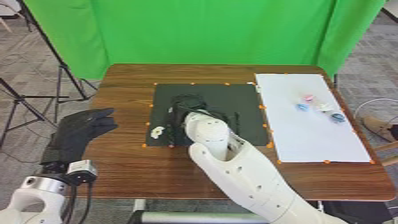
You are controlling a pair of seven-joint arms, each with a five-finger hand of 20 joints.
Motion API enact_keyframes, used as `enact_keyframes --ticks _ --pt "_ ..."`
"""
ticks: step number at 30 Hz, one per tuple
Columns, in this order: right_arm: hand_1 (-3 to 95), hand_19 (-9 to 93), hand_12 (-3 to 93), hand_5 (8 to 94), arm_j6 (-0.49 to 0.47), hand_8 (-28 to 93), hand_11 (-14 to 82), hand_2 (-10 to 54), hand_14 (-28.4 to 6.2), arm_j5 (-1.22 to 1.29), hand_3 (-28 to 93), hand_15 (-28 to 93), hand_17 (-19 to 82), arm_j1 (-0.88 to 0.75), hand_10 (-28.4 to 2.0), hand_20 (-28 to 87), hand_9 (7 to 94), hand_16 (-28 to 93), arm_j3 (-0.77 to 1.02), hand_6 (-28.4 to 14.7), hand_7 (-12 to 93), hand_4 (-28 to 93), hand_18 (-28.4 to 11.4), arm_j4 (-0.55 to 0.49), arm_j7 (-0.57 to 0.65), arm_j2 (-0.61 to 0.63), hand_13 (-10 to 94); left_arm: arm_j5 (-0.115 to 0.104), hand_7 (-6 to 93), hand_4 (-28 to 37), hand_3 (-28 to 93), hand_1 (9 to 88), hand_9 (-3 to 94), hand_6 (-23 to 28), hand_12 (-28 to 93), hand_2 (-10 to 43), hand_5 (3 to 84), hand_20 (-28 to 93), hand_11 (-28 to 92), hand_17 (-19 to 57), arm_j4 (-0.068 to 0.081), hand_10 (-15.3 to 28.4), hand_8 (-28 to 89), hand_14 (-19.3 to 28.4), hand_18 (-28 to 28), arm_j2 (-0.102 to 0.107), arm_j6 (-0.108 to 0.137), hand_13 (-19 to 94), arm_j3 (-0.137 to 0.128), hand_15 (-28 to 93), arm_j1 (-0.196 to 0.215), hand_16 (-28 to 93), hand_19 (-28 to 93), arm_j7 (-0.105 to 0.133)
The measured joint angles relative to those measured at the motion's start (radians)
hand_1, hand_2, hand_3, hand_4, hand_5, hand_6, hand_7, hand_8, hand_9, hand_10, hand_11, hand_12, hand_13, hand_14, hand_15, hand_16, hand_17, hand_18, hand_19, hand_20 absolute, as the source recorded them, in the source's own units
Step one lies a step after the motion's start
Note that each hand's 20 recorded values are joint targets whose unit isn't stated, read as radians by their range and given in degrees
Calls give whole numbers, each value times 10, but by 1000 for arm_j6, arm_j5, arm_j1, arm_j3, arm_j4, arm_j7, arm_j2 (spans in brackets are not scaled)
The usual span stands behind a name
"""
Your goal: Arrange flowers
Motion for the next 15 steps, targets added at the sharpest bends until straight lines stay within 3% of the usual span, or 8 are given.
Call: enact_keyframes --ticks 6,8,12,15 --pt "258 705 196 563 17 -101 462 -23 -230 -4 697 826 56 -3 -238 267 494 146 -12 -116 142 -283 -284 -10 -13 -1 401 0 212 -113 814 282 436 149 108 57 498 176 471 -83 0 233 -113 284 217 -2 0 338 -3 665 4 -130 591 -1" --pt "252 707 197 545 44 -100 468 -27 -247 -15 697 833 66 -3 -257 283 484 141 -22 -124 142 -283 -284 -12 -12 0 400 1 211 -115 814 283 436 150 107 57 499 175 471 -83 -2 233 -114 284 217 -3 0 338 -8 664 10 -131 591 -2" --pt "241 711 196 533 182 -97 479 -31 -258 -82 706 839 81 10 -271 294 470 135 -81 -132 144 -282 -284 -11 8 18 395 0 207 -115 817 282 431 151 105 57 498 174 458 -83 -10 233 -113 284 217 -5 3 330 -25 653 30 -133 589 -1" --pt "239 711 194 532 282 -97 482 -29 -259 -157 711 840 85 30 -273 298 467 132 -125 -133 145 -282 -284 -21 12 43 395 -5 201 -115 818 283 426 152 105 56 496 172 450 -83 -24 232 -111 284 217 -5 16 327 -45 649 65 -132 587 8"
